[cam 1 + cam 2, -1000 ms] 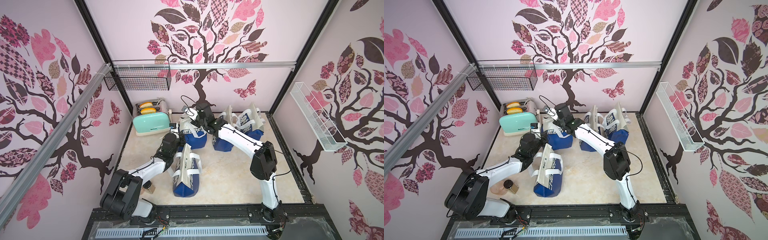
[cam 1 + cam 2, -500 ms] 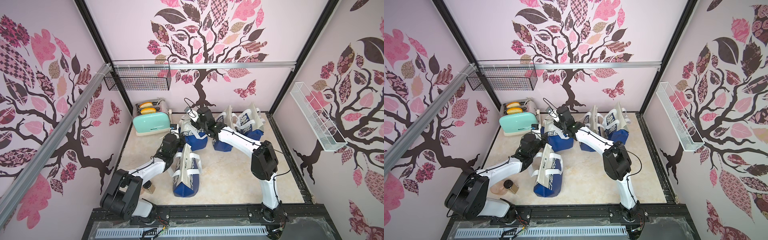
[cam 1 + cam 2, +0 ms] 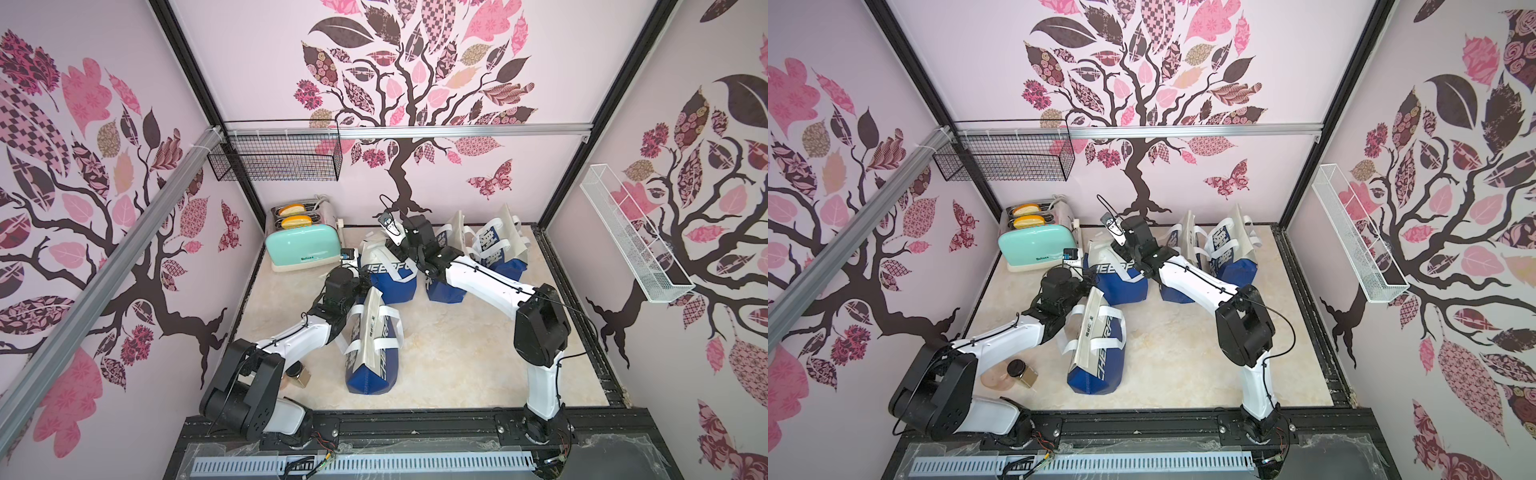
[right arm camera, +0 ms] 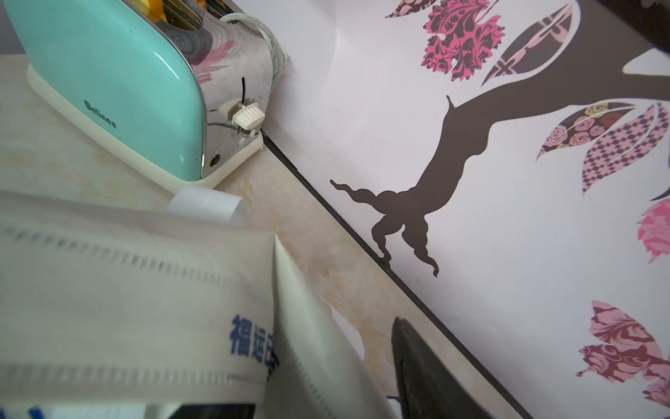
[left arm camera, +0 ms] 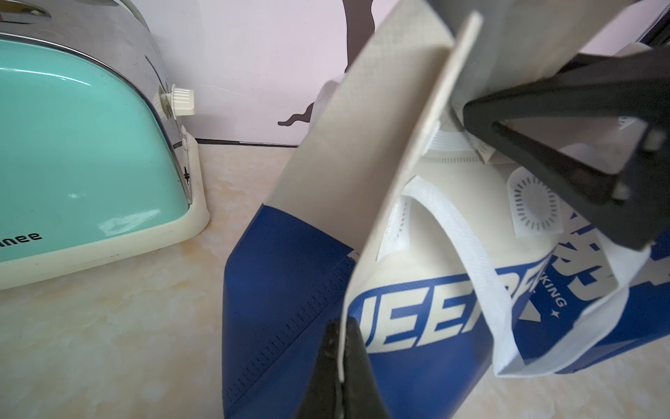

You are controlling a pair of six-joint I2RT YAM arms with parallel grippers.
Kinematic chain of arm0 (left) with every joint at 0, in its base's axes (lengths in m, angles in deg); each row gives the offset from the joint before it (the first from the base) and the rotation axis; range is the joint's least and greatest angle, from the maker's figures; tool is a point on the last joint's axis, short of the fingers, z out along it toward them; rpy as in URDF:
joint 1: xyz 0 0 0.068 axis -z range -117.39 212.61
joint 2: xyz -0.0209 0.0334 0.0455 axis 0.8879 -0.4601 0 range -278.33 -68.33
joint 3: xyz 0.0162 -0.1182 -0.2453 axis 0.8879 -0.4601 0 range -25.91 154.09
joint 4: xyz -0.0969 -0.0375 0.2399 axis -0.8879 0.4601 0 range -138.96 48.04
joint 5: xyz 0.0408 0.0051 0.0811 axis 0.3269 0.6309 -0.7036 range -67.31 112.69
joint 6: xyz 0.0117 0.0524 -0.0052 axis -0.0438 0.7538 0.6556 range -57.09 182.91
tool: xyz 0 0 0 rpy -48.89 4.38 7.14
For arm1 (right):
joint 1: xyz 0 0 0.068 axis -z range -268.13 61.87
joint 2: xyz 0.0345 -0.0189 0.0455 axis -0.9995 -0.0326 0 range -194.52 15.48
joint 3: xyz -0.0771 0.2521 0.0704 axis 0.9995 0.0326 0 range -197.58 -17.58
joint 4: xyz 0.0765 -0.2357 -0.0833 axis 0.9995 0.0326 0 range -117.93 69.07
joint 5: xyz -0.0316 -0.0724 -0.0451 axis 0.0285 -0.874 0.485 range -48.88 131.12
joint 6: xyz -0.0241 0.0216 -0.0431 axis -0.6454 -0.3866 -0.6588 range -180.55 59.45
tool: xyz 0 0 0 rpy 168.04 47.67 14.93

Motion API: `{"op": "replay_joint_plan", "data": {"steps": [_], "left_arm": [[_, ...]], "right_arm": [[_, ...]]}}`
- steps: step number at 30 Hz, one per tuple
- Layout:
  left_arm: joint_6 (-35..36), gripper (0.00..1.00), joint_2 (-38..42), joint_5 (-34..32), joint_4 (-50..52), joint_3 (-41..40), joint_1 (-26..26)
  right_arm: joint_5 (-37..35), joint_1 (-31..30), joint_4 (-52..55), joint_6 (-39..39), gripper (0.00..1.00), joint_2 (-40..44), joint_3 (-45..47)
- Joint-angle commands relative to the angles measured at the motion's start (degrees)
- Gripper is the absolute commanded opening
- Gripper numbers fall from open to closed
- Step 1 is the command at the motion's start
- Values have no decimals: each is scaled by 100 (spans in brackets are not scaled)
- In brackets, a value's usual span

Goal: Open the takeout bag
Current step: Open the takeout bag at the center of the board.

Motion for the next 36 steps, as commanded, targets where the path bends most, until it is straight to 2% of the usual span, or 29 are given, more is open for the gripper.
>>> {"op": "replay_joint_plan", "data": {"steps": [1,27,29,30,33,34,36], "left_arm": [[-44,0,120,-215,220,31,-57],[-148,0,192,-189,73,28,5],[-164,0,174,-153,37,23,18],[-160,0,170,-145,15,23,30],[-136,0,143,-150,32,47,49],[-124,0,123,-158,58,71,49],[-87,0,71,-209,142,117,49]], "right_arm": [[134,118,490,330,59,167,91],[246,-98,371,1009,54,-138,88],[258,-114,388,1045,47,-174,69],[250,-124,388,1053,39,-192,52],[98,-178,479,1029,6,-211,-56],[14,-198,543,1029,0,-208,-115],[-234,-223,686,986,0,-137,-228]]}}
